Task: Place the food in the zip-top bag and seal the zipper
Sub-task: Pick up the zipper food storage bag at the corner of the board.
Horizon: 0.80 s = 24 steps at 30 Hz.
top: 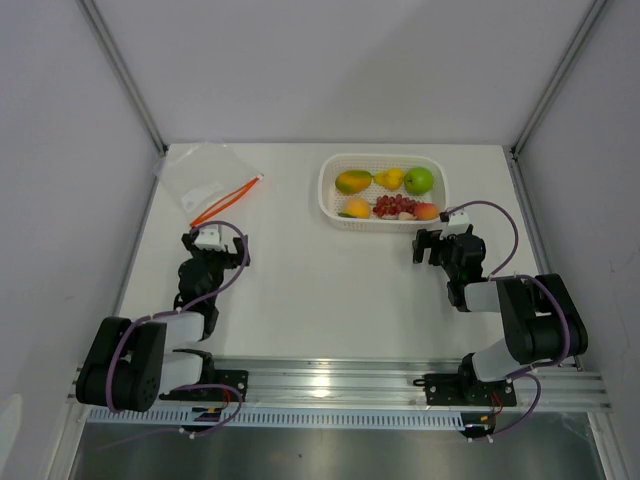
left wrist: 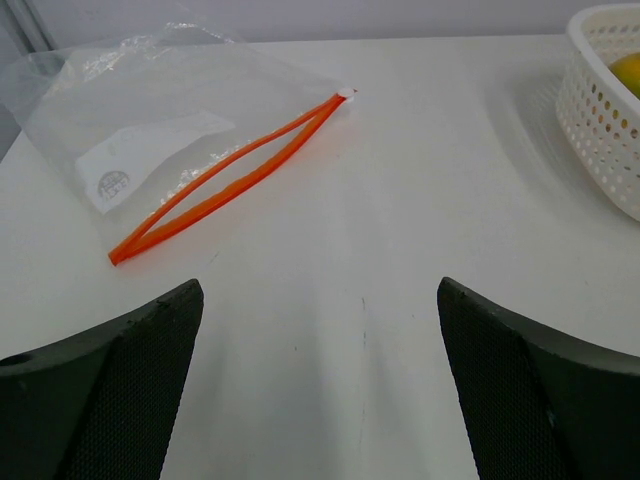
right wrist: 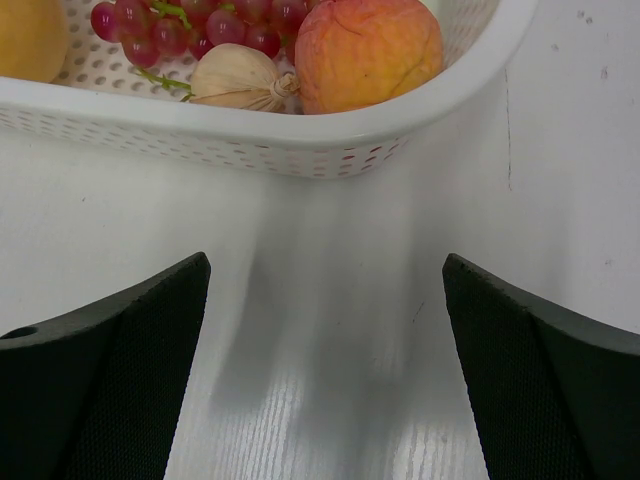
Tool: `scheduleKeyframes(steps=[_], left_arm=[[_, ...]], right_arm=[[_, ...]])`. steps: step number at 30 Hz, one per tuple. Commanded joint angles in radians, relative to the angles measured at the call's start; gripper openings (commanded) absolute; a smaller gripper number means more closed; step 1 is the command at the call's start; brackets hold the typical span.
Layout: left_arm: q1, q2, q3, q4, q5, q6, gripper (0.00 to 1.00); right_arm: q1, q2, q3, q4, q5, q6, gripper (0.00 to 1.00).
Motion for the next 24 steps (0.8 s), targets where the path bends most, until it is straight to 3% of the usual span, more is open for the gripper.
scheduleKeyframes(steps=[1, 8, 14, 20, 24], left_arm=[[0.01, -0.03, 0.033, 0.028, -0.091, 0.003, 1.0], [0.007, -0.17, 0.184, -0.335, -0.192, -0.033, 1.0], [-0.009, -0.254, 0.224, -0.446, -0.351, -0.175, 1.0], [-0.009, -0.351, 0.254, -0.579, -0.35, -0.292, 0.99], [-0.007, -0.371, 0.366, -0.766, -0.416, -0.436, 1.0]], right_arm=[[-0.001, -0.02, 0.018, 0.041, 0.019, -0.021, 0.99], [-0.009, -0.014, 0.023, 0.037, 0.011, -0.017, 0.99], [-0.008, -0.017, 0.018, 0.039, 0.026, -0.015, 0.99], [0.067, -0.097, 0.001, 0.002, 0.233, -0.004, 0.99], [0.182, -0.204, -0.016, -0.065, 0.457, -0.002, 1.0]])
